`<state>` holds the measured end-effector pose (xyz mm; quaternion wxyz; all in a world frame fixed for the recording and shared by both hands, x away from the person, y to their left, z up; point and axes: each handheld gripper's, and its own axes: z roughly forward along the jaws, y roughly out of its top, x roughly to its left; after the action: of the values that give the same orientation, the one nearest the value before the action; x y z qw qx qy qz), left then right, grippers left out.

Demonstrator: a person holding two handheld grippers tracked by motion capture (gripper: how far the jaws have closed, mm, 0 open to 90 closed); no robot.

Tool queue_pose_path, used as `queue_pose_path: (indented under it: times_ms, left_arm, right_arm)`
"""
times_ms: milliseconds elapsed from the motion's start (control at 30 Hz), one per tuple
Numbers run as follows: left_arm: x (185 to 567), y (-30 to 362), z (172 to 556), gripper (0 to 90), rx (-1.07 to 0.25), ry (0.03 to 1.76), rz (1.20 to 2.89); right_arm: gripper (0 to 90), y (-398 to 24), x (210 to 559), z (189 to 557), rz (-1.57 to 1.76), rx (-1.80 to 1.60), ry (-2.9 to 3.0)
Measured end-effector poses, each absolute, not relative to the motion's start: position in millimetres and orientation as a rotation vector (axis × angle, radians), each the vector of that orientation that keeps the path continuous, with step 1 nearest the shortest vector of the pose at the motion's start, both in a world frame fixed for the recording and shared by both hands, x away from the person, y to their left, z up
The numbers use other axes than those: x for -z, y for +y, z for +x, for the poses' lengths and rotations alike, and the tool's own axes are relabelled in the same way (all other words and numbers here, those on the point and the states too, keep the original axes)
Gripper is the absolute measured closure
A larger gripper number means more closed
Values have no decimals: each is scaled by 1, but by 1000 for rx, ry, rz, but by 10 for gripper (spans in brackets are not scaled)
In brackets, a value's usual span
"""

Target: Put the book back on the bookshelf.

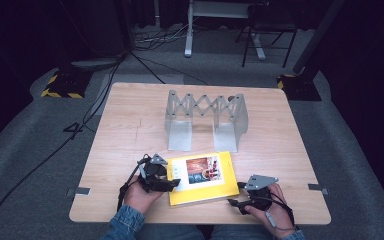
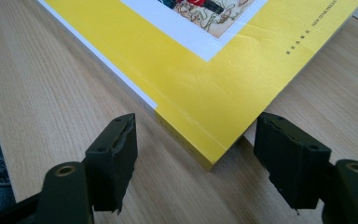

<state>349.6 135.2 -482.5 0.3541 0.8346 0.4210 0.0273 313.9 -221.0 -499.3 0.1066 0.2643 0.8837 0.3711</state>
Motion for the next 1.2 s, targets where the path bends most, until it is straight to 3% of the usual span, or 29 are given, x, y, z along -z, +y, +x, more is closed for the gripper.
queue_pose_path:
  times_ms: [400,767,867,1133,1200]
  left_arm:
    - [483,135,348,335,-74,1075,2148]
    - [480,132,345,379,-90,1032,2120]
    - [476,132,342,465,-94,1016,2099]
    - [469,130,338,580,-72,987,2075]
    - [464,136,338,678,-45,976,2048]
  right_arm:
    - [305,-221,501,312,778,-1103,2582]
    - [296,-220,502,311,786,-1107,2570]
    - [295,-220,502,311,787,-1116,2567]
    - [295,-221,503,310,785,-1123,2561]
    - [294,-221,503,310,782,-1126,2559]
